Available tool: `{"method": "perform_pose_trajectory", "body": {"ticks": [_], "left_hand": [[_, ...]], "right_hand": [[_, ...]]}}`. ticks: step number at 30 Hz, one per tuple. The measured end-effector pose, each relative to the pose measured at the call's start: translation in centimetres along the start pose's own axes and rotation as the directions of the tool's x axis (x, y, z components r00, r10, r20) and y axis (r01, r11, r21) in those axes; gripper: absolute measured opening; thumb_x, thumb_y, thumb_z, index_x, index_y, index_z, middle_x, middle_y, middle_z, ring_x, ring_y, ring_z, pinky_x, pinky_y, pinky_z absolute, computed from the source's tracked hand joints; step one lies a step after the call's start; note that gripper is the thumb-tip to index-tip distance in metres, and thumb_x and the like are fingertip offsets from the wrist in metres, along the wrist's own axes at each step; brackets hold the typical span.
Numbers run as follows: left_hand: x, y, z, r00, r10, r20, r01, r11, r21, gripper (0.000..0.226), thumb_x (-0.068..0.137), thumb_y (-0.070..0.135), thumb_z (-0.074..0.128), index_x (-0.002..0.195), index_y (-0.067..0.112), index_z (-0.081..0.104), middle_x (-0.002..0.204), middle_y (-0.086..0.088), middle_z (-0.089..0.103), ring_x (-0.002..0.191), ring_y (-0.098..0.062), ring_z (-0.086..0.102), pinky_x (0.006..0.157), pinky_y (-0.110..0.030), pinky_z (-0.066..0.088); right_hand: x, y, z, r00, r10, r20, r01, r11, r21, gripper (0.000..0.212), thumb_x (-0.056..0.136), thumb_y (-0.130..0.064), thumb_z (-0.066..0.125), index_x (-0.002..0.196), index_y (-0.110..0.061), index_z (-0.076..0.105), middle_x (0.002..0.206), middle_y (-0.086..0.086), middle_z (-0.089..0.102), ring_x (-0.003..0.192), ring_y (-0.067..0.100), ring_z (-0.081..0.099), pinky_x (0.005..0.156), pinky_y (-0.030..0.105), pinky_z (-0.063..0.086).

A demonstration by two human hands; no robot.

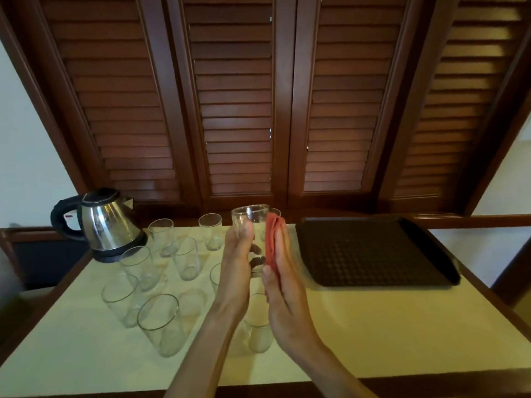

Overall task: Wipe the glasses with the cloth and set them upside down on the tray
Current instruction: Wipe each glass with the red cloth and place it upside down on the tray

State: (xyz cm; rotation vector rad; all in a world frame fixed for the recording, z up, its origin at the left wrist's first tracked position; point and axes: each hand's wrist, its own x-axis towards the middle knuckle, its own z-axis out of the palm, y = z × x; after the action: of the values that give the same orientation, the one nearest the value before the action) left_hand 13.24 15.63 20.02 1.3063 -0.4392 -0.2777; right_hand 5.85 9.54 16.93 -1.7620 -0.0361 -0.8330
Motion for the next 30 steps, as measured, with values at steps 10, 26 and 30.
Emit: {"method": "perform_pose_trajectory", "body": {"ticks": [10, 26, 30], "left_hand": [[0.8, 1.0, 0.3, 0.998, 0.057, -0.009, -0.057, 0.996, -0.063, 0.053, 0.097, 0.07, 0.043, 0.128, 0.031, 0.062, 0.107, 0.012, 0.073, 0.095, -0.002, 0.072, 0.083, -0.031, 0.062], [-0.5, -0.2, 1.0, 0.999, 0.002, 0.033, -0.005, 0.996, 0.091, 0.061, 0.093, 0.076, 0.048, 0.135, 0.035, 0.064, 0.127, 0.006, 0.073, 0.12, -0.011, 0.068, 0.106, -0.048, 0.053], [1.1, 1.0, 0.3, 0.996, 0.063, -0.067, -0.07, 0.992, -0.106, 0.051, 0.1, 0.059, 0.057, 0.129, 0.019, 0.069, 0.121, -0.012, 0.075, 0.12, -0.032, 0.069, 0.109, -0.061, 0.049]], "right_hand": [[0.2, 0.1, -0.3, 0.999, 0.039, -0.01, -0.038, 0.997, 0.067, 0.06, 0.107, -0.029, 0.035, 0.161, -0.031, 0.008, 0.167, -0.02, 0.017, 0.154, 0.007, 0.017, 0.126, 0.046, 0.02], [3.1, -0.7, -1.3, 0.992, 0.128, 0.006, -0.127, 0.979, 0.159, 0.054, 0.109, -0.031, 0.037, 0.156, -0.044, 0.014, 0.159, -0.032, 0.026, 0.148, -0.007, 0.022, 0.124, 0.027, 0.025], [0.1, -0.4, -0.4, 0.996, 0.083, 0.034, -0.087, 0.987, 0.133, 0.056, 0.108, -0.02, 0.041, 0.156, -0.037, 0.018, 0.158, -0.027, 0.033, 0.149, -0.002, 0.025, 0.121, 0.022, 0.025]]}}
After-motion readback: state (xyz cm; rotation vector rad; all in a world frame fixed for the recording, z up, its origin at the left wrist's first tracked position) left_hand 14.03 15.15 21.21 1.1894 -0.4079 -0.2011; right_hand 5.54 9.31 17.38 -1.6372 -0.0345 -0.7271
